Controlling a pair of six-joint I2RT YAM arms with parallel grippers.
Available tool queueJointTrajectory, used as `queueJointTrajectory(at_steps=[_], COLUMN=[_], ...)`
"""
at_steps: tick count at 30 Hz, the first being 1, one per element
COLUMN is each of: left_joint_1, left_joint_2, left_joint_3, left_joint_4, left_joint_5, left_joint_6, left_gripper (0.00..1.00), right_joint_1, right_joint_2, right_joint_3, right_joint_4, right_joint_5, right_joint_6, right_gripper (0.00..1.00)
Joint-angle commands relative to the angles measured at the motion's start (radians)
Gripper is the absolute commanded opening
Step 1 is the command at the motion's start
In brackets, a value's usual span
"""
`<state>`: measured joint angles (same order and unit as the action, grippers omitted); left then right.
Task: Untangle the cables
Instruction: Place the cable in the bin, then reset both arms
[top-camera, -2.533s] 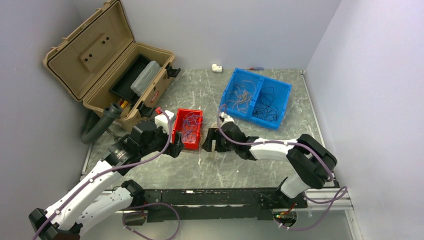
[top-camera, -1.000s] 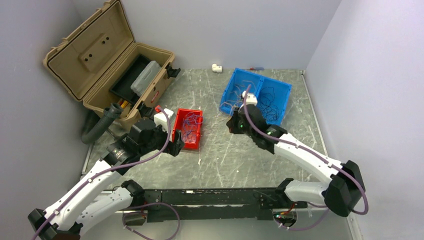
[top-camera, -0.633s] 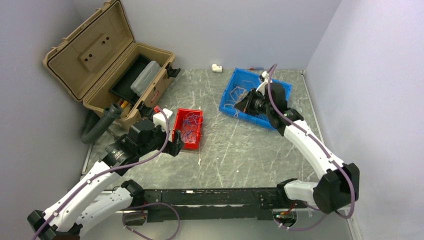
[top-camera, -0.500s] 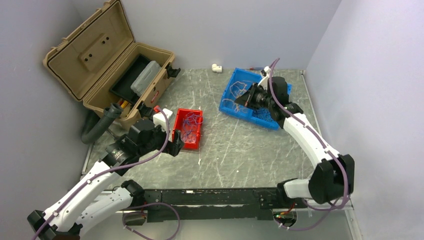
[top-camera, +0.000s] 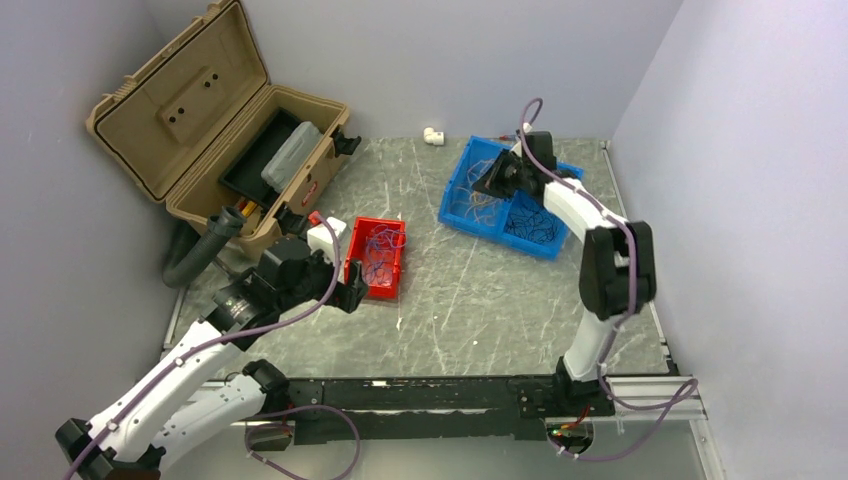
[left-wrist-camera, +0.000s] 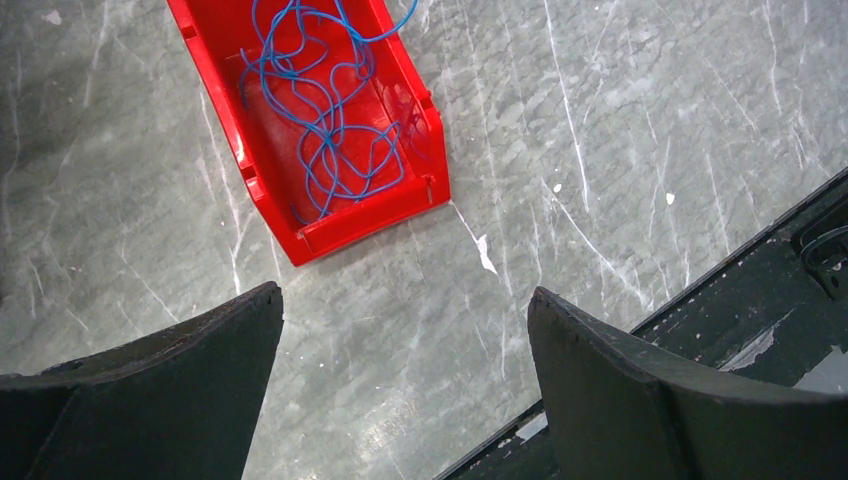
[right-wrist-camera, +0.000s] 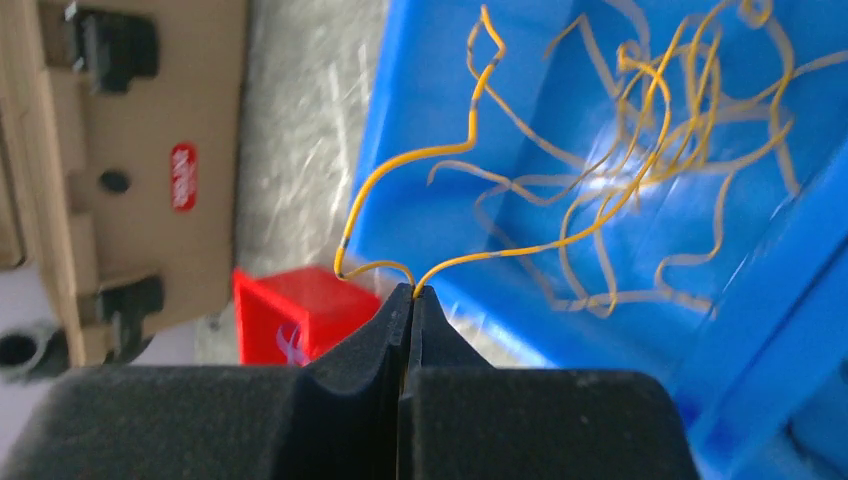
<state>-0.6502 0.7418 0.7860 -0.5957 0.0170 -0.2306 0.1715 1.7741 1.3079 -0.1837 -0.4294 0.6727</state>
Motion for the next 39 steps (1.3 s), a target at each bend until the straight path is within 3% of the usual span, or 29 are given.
queueJointTrajectory(at_steps=[1, 5, 7, 8, 10, 11, 17, 21, 29, 39], left_joint_1=[0.003, 0.004, 0.003, 0.003, 0.003, 0.004, 0.007, 0.013, 0.012, 0.013], left_joint_2=[0.010, 0.017, 0.015, 0.014, 0.010, 0.006, -0.021, -0.022, -0.072, -0.323], left_joint_3=[0.031, 0.032, 0.031, 0.030, 0.026, 0.023, 0.017, 0.050, 0.084, -0.121], left_joint_4=[0.022, 0.023, 0.022, 0.022, 0.022, 0.020, 0.040, 0.008, 0.007, 0.137], left_joint_5=[-0.014, -0.014, -0.014, -0.014, -0.040, -0.061, -0.156, -0.261, -0.253, -0.344], left_joint_6=[0.001, 0.006, 0.010, 0.015, 0.019, 0.016, -0.023, -0.094, -0.097, -0.170], left_gripper=[0.95, 0.95, 0.95, 0.96, 0.99, 0.99, 0.99, 0.99, 0.99, 0.99], right_joint_1=[-0.004, -0.004, -0.005, -0.005, -0.004, -0.003, -0.003, -0.003, -0.004, -0.003], right_joint_2=[0.171, 0.294, 0.338, 0.354, 0.345, 0.327, 0.150, -0.004, -0.360, -0.946], right_joint_3=[0.236, 0.373, 0.429, 0.447, 0.443, 0.422, 0.335, 0.243, -0.061, -0.651], right_joint_4=[-0.118, -0.154, -0.190, -0.205, -0.200, -0.182, -0.171, -0.176, -0.140, 0.189], right_joint_5=[0.143, 0.225, 0.262, 0.275, 0.271, 0.271, 0.280, 0.273, 0.278, 0.265], right_joint_6=[-0.041, -0.033, -0.036, -0.037, -0.044, -0.045, -0.082, -0.114, -0.198, -0.308], right_gripper=[0.00, 0.00, 0.06, 0.12, 0.43, 0.51, 0.67, 0.97, 1.00, 1.00])
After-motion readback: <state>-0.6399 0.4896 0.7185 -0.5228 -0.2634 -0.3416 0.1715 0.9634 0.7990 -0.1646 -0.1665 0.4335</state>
